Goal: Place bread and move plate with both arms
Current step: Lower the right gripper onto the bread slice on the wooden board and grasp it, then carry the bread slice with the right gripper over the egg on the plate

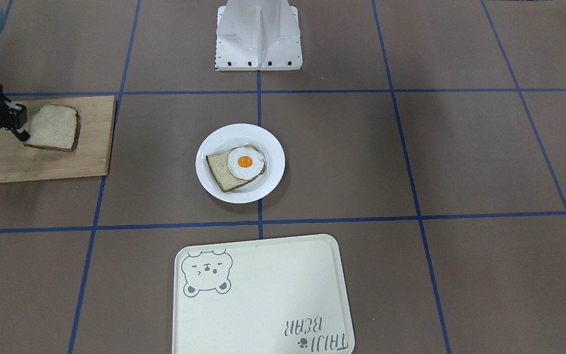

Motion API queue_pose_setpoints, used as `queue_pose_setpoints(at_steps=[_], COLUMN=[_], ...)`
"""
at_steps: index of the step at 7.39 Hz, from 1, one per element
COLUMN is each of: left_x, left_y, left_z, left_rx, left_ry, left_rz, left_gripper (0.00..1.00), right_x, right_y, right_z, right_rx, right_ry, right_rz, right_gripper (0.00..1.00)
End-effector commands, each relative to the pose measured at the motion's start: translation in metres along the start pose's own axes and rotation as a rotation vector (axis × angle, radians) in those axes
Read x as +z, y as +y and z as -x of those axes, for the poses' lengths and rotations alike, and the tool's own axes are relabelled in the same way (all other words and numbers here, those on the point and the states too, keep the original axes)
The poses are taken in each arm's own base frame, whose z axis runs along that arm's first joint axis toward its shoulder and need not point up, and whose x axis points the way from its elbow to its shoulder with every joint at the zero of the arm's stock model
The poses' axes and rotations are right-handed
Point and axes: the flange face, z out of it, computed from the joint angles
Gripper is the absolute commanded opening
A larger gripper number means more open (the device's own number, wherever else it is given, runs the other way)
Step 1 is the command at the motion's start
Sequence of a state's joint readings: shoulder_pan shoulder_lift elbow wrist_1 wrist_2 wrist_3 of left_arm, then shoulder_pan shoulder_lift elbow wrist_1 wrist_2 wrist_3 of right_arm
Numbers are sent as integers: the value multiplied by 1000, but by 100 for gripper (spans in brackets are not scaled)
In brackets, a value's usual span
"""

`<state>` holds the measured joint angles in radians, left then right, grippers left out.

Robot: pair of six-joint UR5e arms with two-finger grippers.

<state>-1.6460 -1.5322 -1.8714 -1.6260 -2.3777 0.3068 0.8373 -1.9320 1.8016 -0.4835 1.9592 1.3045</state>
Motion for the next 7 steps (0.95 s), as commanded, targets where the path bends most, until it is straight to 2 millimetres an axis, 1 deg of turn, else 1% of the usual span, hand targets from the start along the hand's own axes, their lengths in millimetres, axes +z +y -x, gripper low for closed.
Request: queue_pose_setpoints(at_steps=[1,2,4,6,7], left_x=[0,0,0,2,1], left_y=[0,0,0,2,1], left_z=[0,0,0,1,1], left_rx=[0,0,-1,-4,-5], left_ry=[0,0,0,3,5], left_rz=[0,0,1,3,1], left_gripper=[98,98,98,98,98], right_x=[-19,-18,-20,-21,-23], right_y=[-25,-32,-53,-70,-80], right_z=[13,23,52,92,117], right_rx=[36,38,69,193,267], right_ry=[-77,-95,-142,-210,-251], right_rz=[26,16,-16,-24,-25], right_gripper=[0,0,0,0,0])
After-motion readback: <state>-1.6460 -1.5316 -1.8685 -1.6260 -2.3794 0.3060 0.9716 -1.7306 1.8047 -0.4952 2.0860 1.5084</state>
